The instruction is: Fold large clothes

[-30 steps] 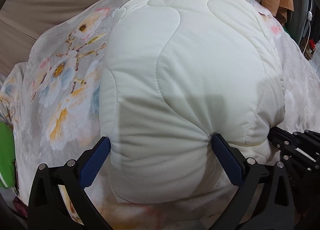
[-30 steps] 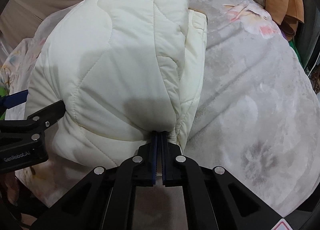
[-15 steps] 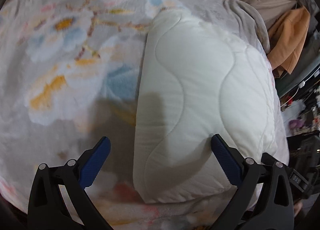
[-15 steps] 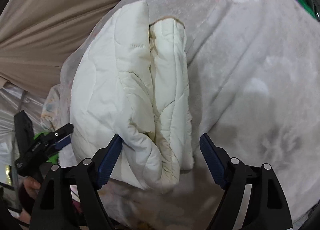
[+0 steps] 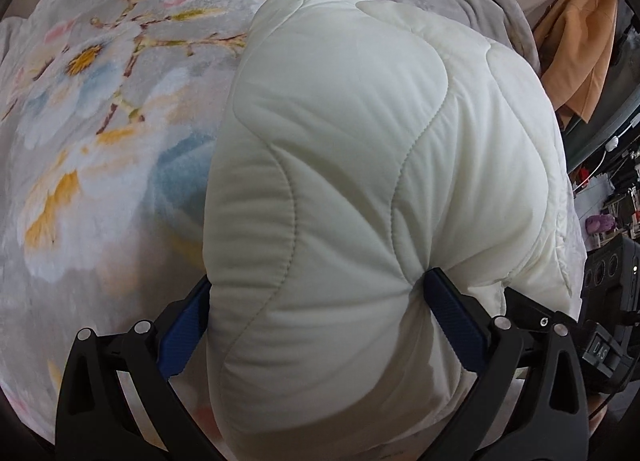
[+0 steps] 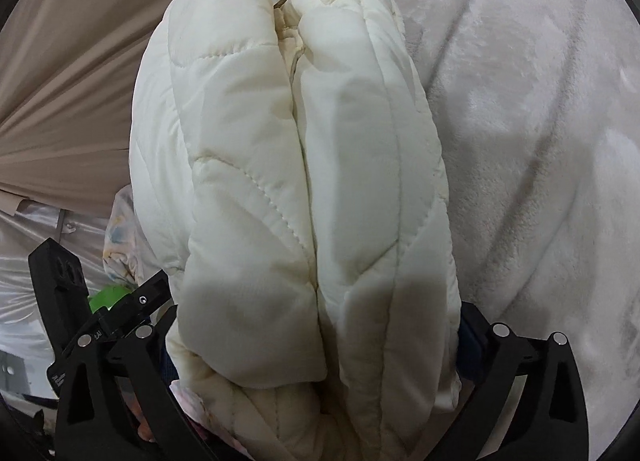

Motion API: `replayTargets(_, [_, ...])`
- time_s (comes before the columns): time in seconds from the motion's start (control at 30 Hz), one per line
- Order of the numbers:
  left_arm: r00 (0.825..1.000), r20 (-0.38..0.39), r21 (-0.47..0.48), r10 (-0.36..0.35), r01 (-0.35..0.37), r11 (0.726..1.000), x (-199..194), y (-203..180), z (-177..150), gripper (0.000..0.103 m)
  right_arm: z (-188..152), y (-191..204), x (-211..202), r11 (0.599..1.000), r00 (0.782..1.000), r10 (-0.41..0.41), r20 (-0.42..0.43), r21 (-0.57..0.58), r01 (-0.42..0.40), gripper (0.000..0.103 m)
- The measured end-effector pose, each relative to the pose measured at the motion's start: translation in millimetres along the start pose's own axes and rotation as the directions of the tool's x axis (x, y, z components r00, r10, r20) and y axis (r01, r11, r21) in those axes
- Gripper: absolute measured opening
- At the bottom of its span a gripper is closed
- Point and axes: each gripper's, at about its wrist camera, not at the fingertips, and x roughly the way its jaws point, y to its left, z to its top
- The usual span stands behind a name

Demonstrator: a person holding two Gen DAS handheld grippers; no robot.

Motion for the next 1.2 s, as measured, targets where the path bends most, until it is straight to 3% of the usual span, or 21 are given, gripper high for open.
replayTargets(0.07, [1.000, -0.004, 0.006, -0.010, 0.010, 1.000, 3, 2, 4, 0.098, 1, 2, 3, 1.000, 1.000, -0.004, -0.002, 0.008, 0.004, 0.098])
replayTargets(0.13, [1.000, -0.009, 0.007, -0.023, 0.023, 1.000, 1, 4, 6, 0.098, 1, 7, 3, 1.000, 1.000, 0.001, 0.011, 0.008, -0.001, 0.087])
replayTargets(0.2, [0.999, 0.008, 0.021, -0.043, 0.042, 0.999, -12, 1, 8, 0.084, -2, 18, -8, 1.000, 0.999, -0.003, 0.036, -0.029, 0.004, 0.058])
replayTargets(0.3, [0.997, 0.056, 0.074, -0.059, 0.055, 0.996, -38, -8, 10, 0.069, -7, 46, -30, 0.994, 0.996, -0.025, 0.082, -0.100, 0.033, 0.043])
replayTargets(0.53, [0.965, 0.225, 0.107, -0.132, 0.110, 0.988, -135, 11, 31, 0.063, -14, 149, -82, 0.949, 0.973, 0.043, 0.225, -0.314, 0.031, 0.040])
replayTargets(0.73, [0.902, 0.427, 0.105, -0.060, 0.017, 0.994, -220, 74, 60, 0.063, -3, 230, -73, 0.885, 0.952, 0.200, 0.231, -0.460, -0.075, 0.041])
replayTargets(0.83, [0.900, 0.435, 0.077, 0.021, -0.060, 0.995, -206, 121, 81, 0.069, 15, 264, -9, 0.890, 0.961, 0.207, 0.182, -0.444, -0.107, 0.054])
replayTargets(0.87, [0.908, 0.417, 0.059, 0.041, -0.072, 0.996, -191, 139, 89, 0.072, 21, 266, 17, 0.900, 0.967, 0.193, 0.167, -0.423, -0.107, 0.062])
replayTargets(0.93, [0.937, 0.342, 0.001, 0.075, -0.080, 0.997, -146, 182, 101, 0.077, 28, 252, 66, 0.926, 0.987, 0.114, 0.114, -0.372, -0.064, 0.066])
replayTargets(0.97, [0.951, 0.294, -0.025, 0.099, -0.096, 0.995, -123, 200, 104, 0.075, 28, 245, 88, 0.941, 0.995, 0.050, 0.086, -0.337, -0.019, 0.064])
replayTargets(1.0, [0.956, 0.258, -0.049, 0.139, -0.131, 0.990, -106, 216, 103, 0.068, 26, 238, 98, 0.954, 0.997, -0.004, 0.080, -0.299, 0.027, 0.061])
replayTargets(1.03, [0.952, 0.236, -0.060, 0.196, -0.187, 0.981, -94, 231, 98, 0.065, 22, 230, 100, 0.966, 0.996, -0.023, 0.088, -0.256, 0.045, 0.060])
replayTargets(1.1, [0.950, 0.242, -0.053, 0.195, -0.188, 0.981, -96, 243, 87, 0.066, 7, 218, 81, 0.977, 0.991, 0.027, 0.133, -0.212, 0.002, 0.060])
replayTargets(1.13, [0.946, 0.259, -0.056, 0.196, -0.188, 0.981, -104, 246, 80, 0.066, 1, 218, 70, 0.975, 0.986, 0.005, 0.167, -0.218, 0.032, 0.058])
replayTargets(1.17, [0.942, 0.267, -0.049, 0.204, -0.198, 0.979, -111, 247, 74, 0.066, -7, 223, 57, 0.965, 0.978, -0.022, 0.207, -0.251, 0.075, 0.049])
replayTargets(1.2, [0.938, 0.273, -0.039, 0.213, -0.211, 0.977, -118, 244, 68, 0.066, -16, 237, 51, 0.946, 0.973, -0.048, 0.225, -0.304, 0.117, 0.029])
